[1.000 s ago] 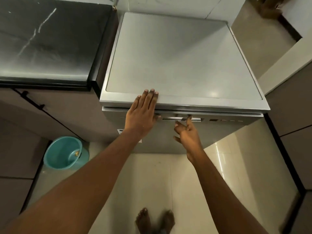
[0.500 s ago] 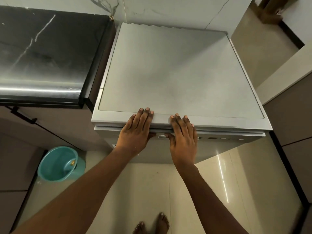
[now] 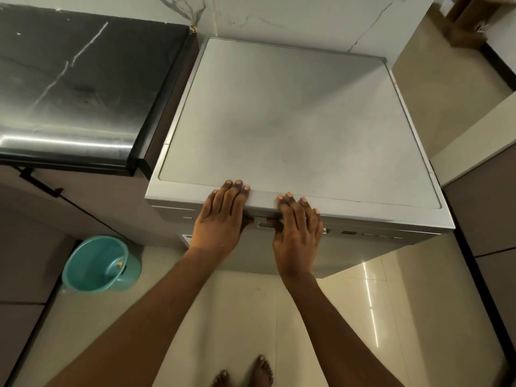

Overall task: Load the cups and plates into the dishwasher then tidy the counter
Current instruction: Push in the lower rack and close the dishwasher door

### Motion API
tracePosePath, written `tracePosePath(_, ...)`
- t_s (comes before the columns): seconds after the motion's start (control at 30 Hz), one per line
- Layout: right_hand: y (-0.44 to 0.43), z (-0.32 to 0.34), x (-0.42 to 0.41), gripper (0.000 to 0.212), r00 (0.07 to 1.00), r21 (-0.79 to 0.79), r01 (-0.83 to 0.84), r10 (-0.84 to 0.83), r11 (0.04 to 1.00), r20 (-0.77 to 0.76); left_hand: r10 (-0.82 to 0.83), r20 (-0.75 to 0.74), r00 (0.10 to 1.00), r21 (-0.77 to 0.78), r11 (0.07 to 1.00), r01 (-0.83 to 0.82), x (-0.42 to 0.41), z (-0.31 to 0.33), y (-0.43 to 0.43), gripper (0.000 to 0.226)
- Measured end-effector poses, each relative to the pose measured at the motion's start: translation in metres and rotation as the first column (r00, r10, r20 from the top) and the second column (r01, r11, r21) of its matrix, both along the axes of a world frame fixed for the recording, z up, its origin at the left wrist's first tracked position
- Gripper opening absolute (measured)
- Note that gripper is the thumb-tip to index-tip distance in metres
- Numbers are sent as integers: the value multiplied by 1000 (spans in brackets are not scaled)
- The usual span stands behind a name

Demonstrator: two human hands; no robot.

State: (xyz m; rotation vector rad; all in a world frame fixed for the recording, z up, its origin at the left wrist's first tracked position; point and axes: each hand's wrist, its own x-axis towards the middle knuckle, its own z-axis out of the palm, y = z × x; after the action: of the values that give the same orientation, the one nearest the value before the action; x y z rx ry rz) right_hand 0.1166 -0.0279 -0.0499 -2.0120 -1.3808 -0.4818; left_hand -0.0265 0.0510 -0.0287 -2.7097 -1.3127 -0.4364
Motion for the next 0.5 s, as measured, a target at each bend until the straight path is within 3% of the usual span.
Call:
tracePosePath(0.13,-8,2,-8,55,996,-62,-34,29,998,-82,125,134,983,-122,987,-109,-12,13,-22,68)
tracePosePath(0.27,-22,1,-25,47,984,-8,-20,19,1000,-176,317,300,900,-180,945,-273,-51,5,-43,62)
tracePosePath(0.5,-35,-33,-86,43,971,40,-76,83,996,-224,326,365,872,-181,944,-277,-109,-37,-50,61)
